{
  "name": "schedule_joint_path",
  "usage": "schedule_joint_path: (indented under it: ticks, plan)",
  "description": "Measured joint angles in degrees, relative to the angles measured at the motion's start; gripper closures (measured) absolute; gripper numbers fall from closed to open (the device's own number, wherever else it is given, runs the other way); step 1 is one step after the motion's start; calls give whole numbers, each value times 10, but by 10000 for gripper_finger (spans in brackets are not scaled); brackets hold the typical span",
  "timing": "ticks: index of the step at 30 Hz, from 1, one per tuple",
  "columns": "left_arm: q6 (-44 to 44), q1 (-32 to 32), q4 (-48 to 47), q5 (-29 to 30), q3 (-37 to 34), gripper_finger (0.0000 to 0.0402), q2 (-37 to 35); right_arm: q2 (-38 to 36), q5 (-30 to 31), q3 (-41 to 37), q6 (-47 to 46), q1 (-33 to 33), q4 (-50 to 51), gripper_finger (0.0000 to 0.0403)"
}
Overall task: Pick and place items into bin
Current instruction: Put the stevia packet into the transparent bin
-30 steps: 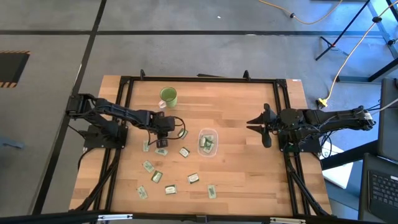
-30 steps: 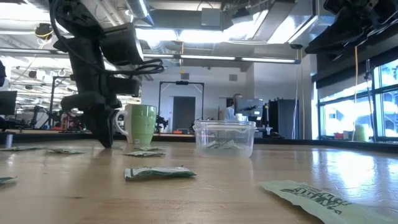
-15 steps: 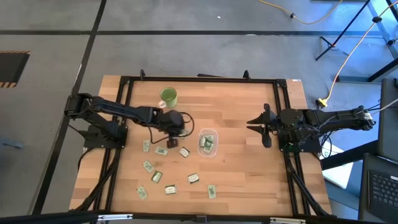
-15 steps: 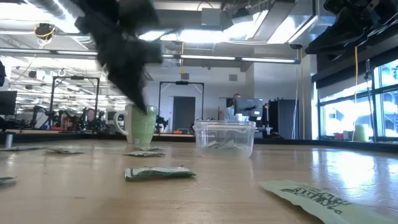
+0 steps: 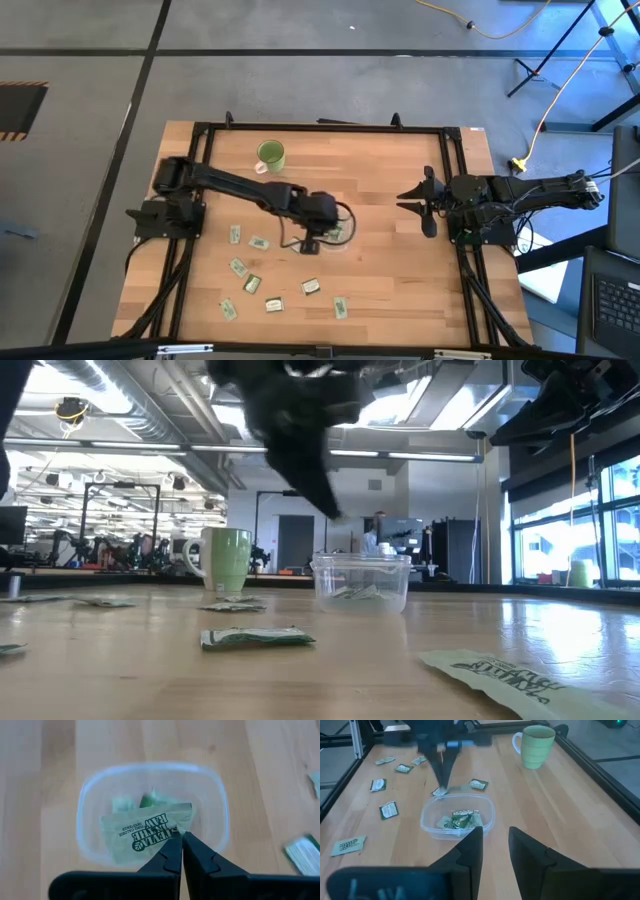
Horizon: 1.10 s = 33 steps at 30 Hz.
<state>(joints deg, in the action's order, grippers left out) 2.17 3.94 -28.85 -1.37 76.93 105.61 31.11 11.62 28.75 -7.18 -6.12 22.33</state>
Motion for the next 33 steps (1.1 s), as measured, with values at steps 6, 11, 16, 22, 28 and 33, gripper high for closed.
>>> schedule_joint_path:
  ticks: [6,11,16,22,28,33]
  plan:
    - [16,2,-37,-42,73,398,85,0,0,0,0,0,1,305]
    - [5,2,-62,-35,85,393,102,0,0,0,0,0,3,305]
    - [6,2,-75,-26,86,361,95,0,0,0,0,0,3,305]
    - [6,1,-153,19,86,332,70,0,0,0,1,0,6,305]
    - [-27,-2,-204,70,71,323,32,4,0,-1,-1,0,16,305]
    - [-67,-19,-202,73,14,322,6,12,0,-1,-1,0,19,305]
